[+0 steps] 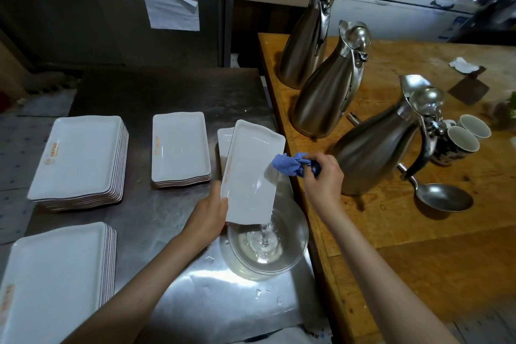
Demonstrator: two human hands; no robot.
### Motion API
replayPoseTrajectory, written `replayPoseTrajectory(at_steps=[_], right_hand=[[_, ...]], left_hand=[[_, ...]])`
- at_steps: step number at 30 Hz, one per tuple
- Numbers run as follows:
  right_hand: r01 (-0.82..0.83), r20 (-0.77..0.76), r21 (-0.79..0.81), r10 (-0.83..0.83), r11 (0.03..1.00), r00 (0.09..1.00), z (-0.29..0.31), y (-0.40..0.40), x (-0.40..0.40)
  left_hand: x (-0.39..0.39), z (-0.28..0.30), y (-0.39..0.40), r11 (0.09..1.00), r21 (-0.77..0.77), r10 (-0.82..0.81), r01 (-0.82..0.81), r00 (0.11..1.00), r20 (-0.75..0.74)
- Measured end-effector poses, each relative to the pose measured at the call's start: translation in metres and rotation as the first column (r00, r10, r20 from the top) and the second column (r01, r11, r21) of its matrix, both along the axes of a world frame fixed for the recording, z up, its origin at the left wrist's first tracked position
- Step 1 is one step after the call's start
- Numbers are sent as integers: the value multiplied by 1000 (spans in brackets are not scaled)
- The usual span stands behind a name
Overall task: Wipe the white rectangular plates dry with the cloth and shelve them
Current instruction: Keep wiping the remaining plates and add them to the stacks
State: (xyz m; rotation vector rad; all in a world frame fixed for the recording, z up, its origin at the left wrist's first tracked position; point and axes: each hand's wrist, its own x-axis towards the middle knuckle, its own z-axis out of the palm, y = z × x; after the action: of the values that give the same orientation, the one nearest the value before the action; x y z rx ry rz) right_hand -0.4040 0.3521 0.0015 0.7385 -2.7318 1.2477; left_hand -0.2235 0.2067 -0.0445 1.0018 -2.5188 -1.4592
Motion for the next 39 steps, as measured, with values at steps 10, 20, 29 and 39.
replayPoseTrajectory(at_steps=[10, 20, 29, 39], right_hand=[[-8, 21, 4, 8, 1000, 1000, 2, 8, 7], [-21, 24, 1, 21, 1000, 1000, 2, 15, 14], [-24, 13, 2, 24, 1000, 1000, 5, 20, 19], [-54, 28, 13, 53, 998, 998, 3, 26, 27]], left_hand=[[0, 21, 11, 950, -304, -33, 69, 992, 122], [5, 16, 12, 814, -563, -137, 142, 989, 51], [5, 4, 17, 857, -512, -111, 60, 991, -69], [5, 6, 22, 903, 422, 131, -78, 987, -98]])
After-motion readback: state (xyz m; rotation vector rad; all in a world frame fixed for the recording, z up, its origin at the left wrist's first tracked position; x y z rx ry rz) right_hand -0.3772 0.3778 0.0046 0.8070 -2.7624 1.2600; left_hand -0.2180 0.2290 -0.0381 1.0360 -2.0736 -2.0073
